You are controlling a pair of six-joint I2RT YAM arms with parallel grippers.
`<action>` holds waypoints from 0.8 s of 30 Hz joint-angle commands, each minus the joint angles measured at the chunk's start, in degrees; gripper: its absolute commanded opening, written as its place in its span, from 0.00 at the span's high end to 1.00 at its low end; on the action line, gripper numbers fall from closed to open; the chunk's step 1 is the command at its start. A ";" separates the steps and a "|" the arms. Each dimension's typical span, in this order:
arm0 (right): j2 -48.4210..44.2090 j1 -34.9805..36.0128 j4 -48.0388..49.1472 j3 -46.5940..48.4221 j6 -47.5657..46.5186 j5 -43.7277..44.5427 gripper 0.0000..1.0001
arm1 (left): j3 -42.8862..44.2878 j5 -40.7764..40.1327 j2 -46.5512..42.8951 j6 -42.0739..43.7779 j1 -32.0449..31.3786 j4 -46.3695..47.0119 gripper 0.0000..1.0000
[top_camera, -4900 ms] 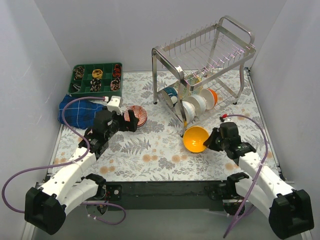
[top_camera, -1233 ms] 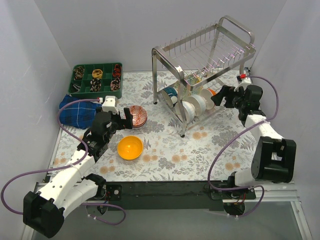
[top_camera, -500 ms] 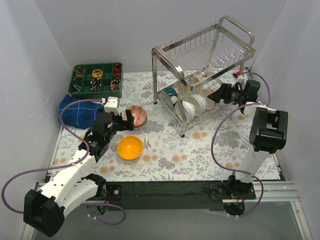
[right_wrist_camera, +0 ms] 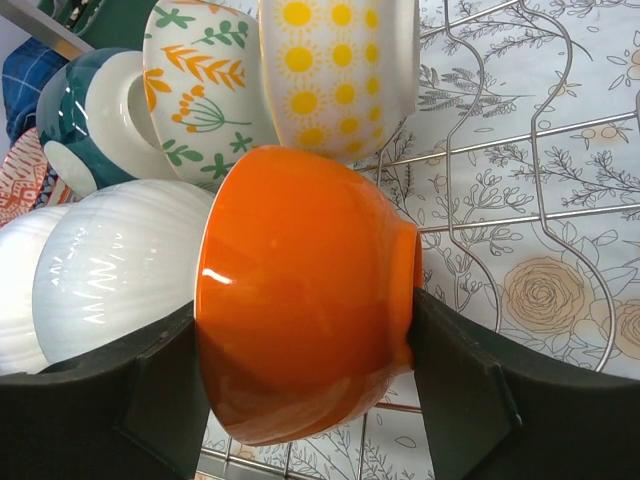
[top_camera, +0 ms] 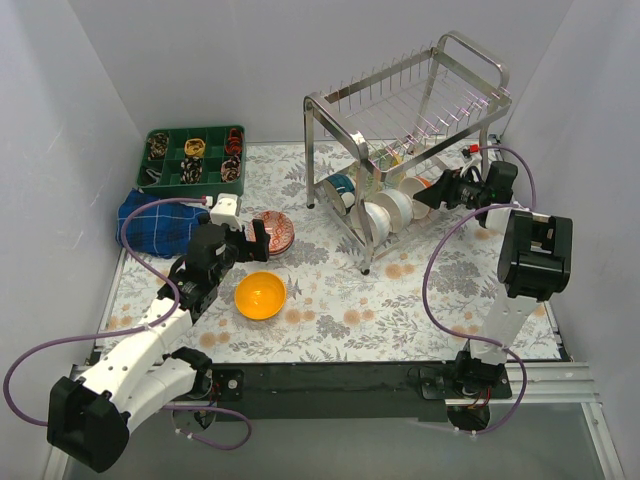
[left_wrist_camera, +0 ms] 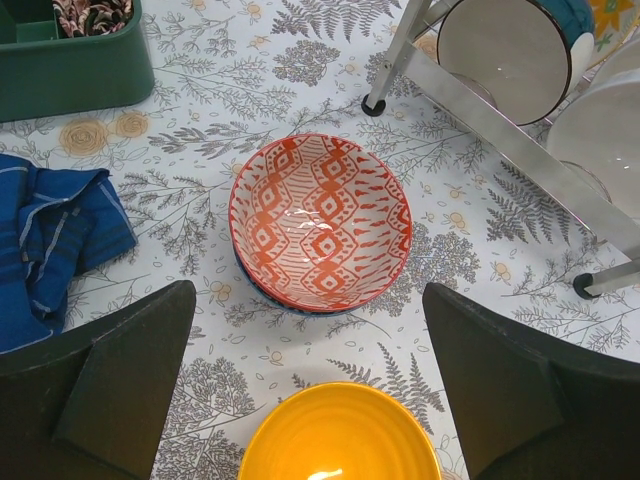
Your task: Unload the bowls from the dish rack
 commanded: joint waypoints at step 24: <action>-26.64 2.44 -1.03 -10.54 -8.62 31.85 0.99 | -0.42 1.20 -2.38 0.70 -0.08 0.73 0.02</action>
